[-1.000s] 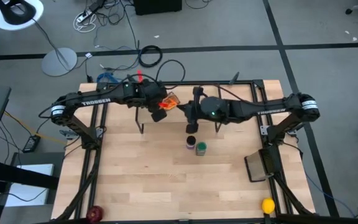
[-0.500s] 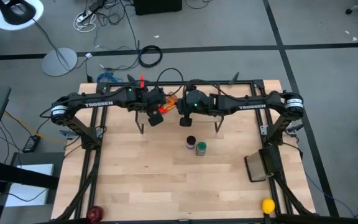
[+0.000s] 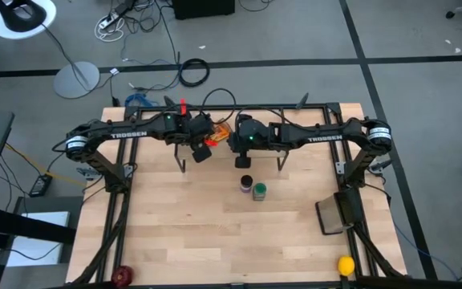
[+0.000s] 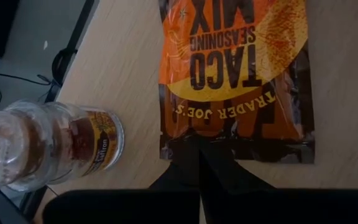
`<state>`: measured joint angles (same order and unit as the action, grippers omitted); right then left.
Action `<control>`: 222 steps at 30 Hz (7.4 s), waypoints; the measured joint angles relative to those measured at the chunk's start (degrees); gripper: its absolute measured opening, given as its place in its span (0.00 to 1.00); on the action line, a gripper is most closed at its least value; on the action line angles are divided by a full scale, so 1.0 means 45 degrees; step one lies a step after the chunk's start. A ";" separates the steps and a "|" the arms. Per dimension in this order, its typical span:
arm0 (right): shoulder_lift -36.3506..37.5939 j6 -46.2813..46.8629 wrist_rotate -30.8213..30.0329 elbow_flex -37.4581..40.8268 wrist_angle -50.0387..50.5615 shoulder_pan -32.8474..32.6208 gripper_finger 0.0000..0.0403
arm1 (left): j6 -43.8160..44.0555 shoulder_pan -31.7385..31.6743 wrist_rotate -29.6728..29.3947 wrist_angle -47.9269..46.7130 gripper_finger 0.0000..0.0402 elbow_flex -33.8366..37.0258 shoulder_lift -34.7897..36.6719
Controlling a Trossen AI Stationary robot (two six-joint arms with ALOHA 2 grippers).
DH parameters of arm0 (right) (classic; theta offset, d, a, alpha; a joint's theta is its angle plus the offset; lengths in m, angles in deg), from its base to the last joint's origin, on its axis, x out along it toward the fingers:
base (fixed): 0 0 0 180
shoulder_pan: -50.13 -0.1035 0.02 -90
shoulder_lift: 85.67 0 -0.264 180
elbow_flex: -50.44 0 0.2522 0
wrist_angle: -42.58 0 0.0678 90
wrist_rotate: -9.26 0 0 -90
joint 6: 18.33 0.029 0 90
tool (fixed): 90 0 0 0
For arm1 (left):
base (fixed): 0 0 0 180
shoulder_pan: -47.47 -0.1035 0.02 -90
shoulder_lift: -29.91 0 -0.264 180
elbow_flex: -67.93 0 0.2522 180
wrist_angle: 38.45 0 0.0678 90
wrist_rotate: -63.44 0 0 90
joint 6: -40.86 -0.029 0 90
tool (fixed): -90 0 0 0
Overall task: Shelf spices
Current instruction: Put the brown seasoning pack on the shelf, then put the purple seasoning bottle on the shelf
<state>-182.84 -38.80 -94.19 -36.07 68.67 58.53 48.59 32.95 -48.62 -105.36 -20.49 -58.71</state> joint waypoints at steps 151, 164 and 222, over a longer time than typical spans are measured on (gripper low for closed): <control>0.2890 -0.3075 -0.7170 -0.0903 -0.1643 -0.4760 0.00 | -0.2625 -0.2019 0.2793 0.2933 0.00 -0.0622 -0.0889; 0.2880 -0.3070 -0.7648 -0.0903 -0.1276 -0.4760 0.00 | -0.0574 -0.2171 0.2492 0.2788 0.00 -0.0622 -0.0889; 0.3069 -0.3961 -0.8918 -0.0899 -0.1871 -0.5700 0.00 | -0.3340 0.2433 0.3897 0.4752 0.12 0.0389 0.1721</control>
<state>-169.02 -56.63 -134.32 -40.12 60.25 32.88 33.56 43.90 -31.09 -83.97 -18.74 -50.97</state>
